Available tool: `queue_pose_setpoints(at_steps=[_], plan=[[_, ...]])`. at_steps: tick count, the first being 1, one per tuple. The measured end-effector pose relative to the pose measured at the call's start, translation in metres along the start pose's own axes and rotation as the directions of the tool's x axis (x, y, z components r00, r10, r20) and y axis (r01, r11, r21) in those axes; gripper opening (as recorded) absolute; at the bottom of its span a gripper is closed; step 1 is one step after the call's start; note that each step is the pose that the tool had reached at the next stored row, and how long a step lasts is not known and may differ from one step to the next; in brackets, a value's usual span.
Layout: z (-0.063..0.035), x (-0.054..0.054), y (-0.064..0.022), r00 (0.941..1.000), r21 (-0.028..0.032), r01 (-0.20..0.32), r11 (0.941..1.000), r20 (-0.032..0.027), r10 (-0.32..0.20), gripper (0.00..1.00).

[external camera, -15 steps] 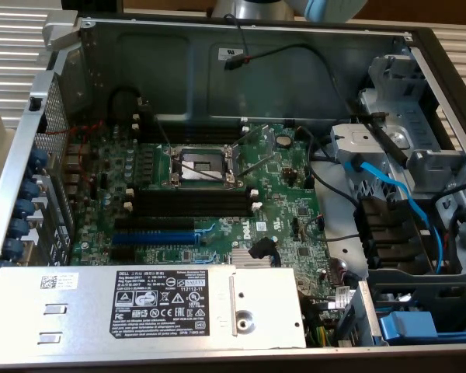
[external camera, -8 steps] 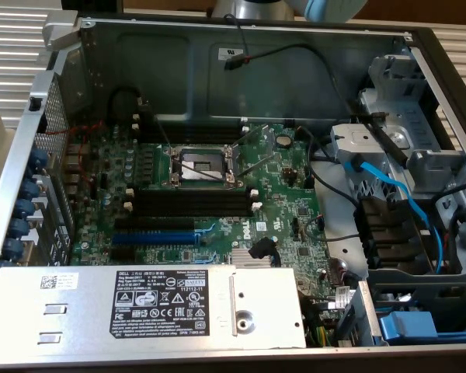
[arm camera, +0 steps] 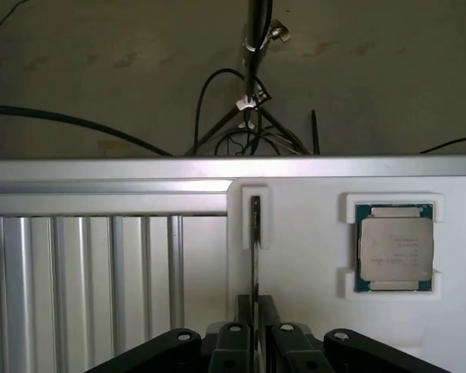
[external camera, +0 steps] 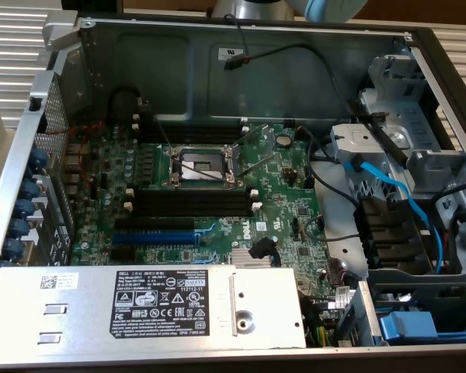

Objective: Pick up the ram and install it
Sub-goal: 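Pick up the ram and move it above insertion slot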

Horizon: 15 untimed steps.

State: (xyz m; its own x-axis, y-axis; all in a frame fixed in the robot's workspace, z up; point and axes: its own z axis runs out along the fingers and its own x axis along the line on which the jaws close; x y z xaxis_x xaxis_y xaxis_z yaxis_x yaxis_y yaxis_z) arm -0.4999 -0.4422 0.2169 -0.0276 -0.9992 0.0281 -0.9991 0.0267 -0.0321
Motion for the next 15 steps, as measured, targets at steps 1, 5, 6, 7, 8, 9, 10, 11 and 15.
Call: queue_pose_setpoints(at_steps=[1, 5, 6, 7, 8, 9, 10, 11, 15], plan=[[0.0001, 0.0, 0.0, 1.0, 0.0, 0.0, 1.0, 0.0, 0.0, 0.18], [0.0007, -0.0001, 0.0, 1.0, 0.0003, 0.0, 1.0, -0.0011, 0.0, 0.18], [0.0007, 0.0, 0.0, 1.0, 0.0003, 0.0, 1.0, -0.0011, 0.0, 0.18], [0.0007, -0.0001, 0.0, 1.0, 0.0003, 0.0, 1.0, -0.0011, 0.0, 0.18], [0.0007, -0.0001, 0.0, 1.0, 0.0003, 0.0, 1.0, -0.0011, 0.0, 0.18], [0.0007, -0.0001, 0.0, 1.0, 0.0004, 0.0, 1.0, -0.0011, 0.0, 0.18], [0.0007, -0.0001, 0.0, 1.0, 0.0003, 0.0, 1.0, -0.0011, 0.0, 0.2], [0.0007, -0.0001, 0.0, 1.0, 0.0003, 0.0, 1.0, -0.0011, 0.0, 0.2], [0.0011, -0.0001, 0.0, 1.0, 0.0004, 0.0, 1.0, -0.001, 0.0, 0.27]])
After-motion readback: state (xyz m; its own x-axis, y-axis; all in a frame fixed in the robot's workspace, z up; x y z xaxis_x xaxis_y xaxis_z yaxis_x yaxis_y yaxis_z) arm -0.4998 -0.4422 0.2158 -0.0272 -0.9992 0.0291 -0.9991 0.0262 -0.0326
